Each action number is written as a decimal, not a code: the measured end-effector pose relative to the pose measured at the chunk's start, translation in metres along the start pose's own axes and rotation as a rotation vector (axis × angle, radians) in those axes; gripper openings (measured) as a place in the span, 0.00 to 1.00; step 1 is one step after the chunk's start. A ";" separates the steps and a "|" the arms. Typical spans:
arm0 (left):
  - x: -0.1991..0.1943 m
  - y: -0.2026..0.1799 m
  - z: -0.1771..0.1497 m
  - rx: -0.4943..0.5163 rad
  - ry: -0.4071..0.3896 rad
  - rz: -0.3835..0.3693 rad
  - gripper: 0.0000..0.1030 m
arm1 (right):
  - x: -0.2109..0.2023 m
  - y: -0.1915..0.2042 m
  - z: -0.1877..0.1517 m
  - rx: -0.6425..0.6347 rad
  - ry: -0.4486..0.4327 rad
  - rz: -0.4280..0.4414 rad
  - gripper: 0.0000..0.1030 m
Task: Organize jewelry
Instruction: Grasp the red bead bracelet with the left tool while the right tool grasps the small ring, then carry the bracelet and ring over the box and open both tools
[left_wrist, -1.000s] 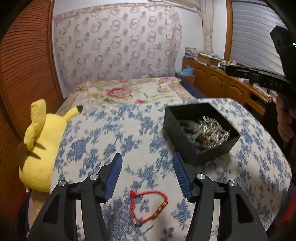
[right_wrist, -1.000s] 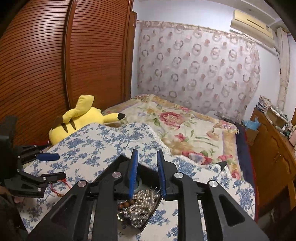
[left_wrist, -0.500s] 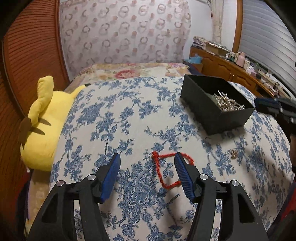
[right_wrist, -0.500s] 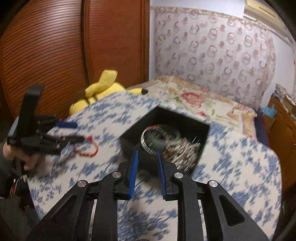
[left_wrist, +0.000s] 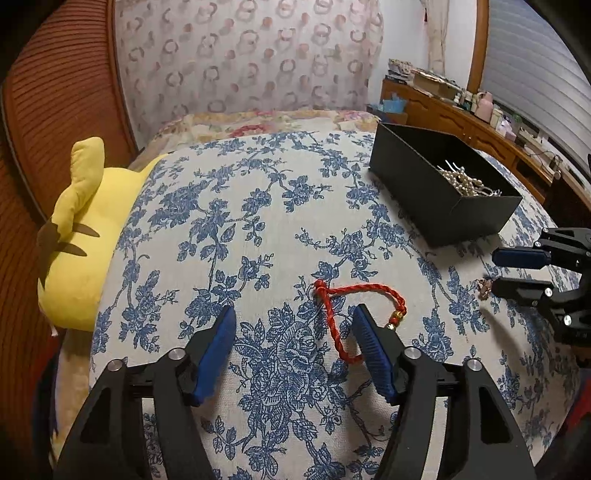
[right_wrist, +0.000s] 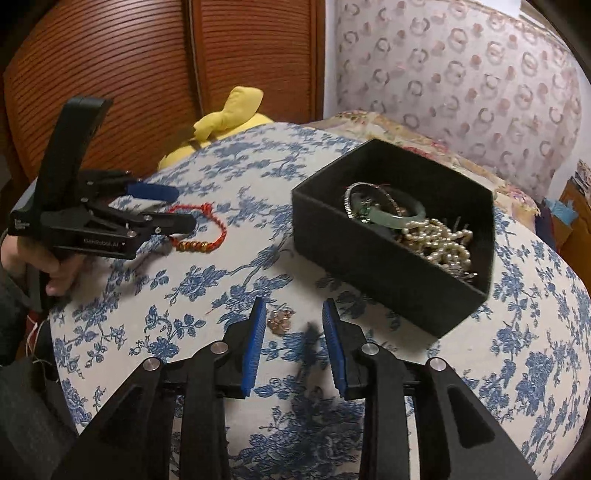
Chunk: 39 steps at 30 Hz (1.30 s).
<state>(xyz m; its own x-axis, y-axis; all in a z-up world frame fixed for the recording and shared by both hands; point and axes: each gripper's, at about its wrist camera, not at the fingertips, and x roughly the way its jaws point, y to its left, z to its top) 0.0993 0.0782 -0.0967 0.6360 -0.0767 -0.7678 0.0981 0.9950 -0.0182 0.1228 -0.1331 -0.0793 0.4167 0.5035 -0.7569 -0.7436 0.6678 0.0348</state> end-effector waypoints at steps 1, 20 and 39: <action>0.001 0.000 0.000 0.001 0.003 0.001 0.61 | 0.002 0.002 0.001 -0.006 0.006 0.002 0.33; -0.001 -0.005 -0.001 0.003 -0.006 -0.022 0.53 | 0.009 0.012 -0.003 -0.065 0.028 -0.025 0.15; -0.010 -0.023 0.008 0.034 -0.030 -0.062 0.02 | -0.014 -0.002 -0.006 -0.035 -0.025 -0.057 0.15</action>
<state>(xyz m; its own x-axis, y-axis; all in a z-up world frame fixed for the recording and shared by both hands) 0.0969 0.0559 -0.0838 0.6502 -0.1405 -0.7467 0.1636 0.9856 -0.0430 0.1154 -0.1454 -0.0727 0.4712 0.4791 -0.7406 -0.7359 0.6764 -0.0307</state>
